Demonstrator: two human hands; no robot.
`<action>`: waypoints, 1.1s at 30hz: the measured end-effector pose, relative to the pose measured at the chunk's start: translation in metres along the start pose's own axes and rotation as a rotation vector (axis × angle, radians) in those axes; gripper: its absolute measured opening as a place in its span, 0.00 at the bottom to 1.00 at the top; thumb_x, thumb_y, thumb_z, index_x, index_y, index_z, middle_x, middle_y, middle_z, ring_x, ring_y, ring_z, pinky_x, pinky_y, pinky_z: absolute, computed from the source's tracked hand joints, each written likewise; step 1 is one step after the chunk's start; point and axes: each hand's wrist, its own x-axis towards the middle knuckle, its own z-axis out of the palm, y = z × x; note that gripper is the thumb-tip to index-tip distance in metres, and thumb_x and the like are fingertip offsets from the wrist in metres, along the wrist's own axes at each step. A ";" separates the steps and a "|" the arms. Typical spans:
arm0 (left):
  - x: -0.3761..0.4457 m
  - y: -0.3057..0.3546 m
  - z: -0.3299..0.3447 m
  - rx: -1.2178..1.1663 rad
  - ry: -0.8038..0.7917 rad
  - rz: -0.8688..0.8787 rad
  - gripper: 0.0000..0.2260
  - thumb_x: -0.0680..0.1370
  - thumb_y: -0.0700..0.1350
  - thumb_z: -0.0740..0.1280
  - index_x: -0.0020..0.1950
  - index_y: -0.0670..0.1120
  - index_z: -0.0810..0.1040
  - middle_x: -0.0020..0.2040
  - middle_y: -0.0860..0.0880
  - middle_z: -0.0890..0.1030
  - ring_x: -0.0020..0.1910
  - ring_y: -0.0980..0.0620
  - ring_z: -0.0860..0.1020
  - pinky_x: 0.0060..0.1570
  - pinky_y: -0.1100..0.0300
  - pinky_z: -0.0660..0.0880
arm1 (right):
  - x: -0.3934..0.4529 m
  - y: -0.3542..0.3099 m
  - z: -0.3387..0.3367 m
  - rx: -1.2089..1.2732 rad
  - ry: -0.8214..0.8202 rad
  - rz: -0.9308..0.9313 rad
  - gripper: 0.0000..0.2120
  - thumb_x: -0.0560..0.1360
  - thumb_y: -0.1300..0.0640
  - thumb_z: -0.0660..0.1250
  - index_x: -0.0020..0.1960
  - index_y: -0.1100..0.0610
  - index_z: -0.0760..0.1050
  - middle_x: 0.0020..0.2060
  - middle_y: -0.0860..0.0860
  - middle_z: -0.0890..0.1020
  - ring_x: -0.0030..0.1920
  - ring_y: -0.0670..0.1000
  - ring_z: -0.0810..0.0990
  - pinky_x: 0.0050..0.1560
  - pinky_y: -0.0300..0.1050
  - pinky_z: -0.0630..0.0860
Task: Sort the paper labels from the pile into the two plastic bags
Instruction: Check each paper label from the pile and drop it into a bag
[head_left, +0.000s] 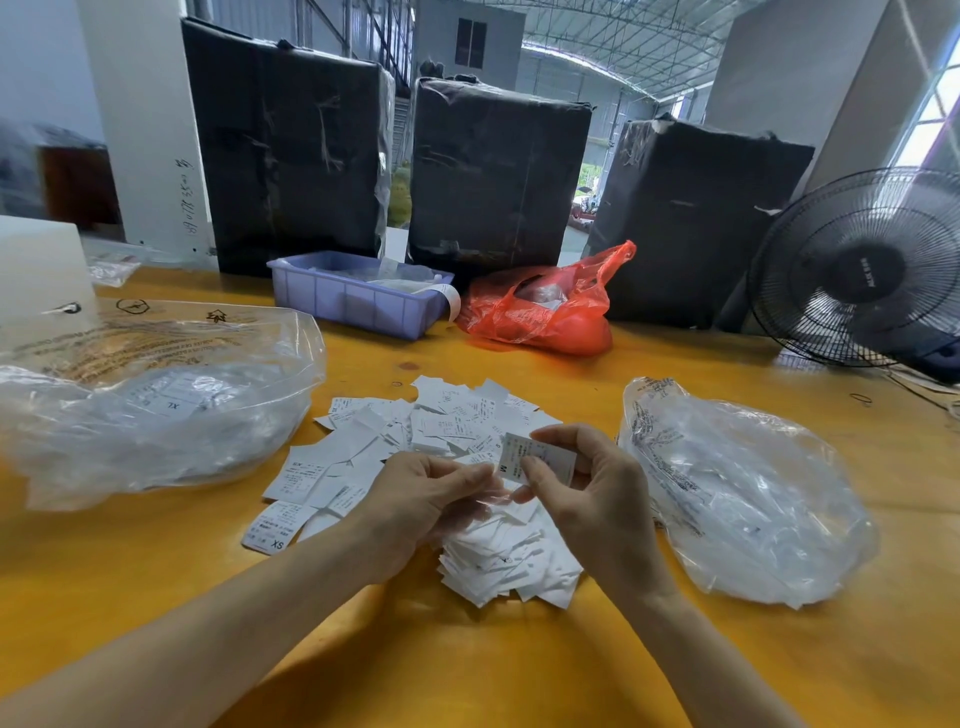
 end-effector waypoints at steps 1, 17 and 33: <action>0.000 0.000 0.000 -0.004 -0.001 0.001 0.09 0.73 0.39 0.68 0.47 0.34 0.82 0.36 0.44 0.84 0.30 0.56 0.81 0.29 0.68 0.76 | 0.000 0.000 0.000 -0.003 0.009 -0.005 0.14 0.72 0.66 0.71 0.45 0.47 0.75 0.38 0.51 0.84 0.33 0.46 0.84 0.39 0.52 0.81; -0.003 0.003 0.002 0.052 -0.037 0.019 0.10 0.73 0.43 0.68 0.46 0.38 0.84 0.43 0.42 0.85 0.30 0.56 0.77 0.29 0.68 0.76 | 0.000 0.006 0.004 -0.030 -0.005 0.002 0.12 0.71 0.65 0.72 0.46 0.50 0.76 0.39 0.51 0.83 0.37 0.52 0.84 0.40 0.55 0.81; -0.002 0.001 0.001 0.104 0.013 0.030 0.09 0.73 0.45 0.69 0.41 0.39 0.85 0.39 0.44 0.85 0.30 0.56 0.79 0.27 0.68 0.73 | 0.000 0.005 0.002 -0.023 0.033 -0.040 0.15 0.71 0.67 0.72 0.44 0.47 0.75 0.38 0.50 0.83 0.30 0.45 0.83 0.34 0.50 0.81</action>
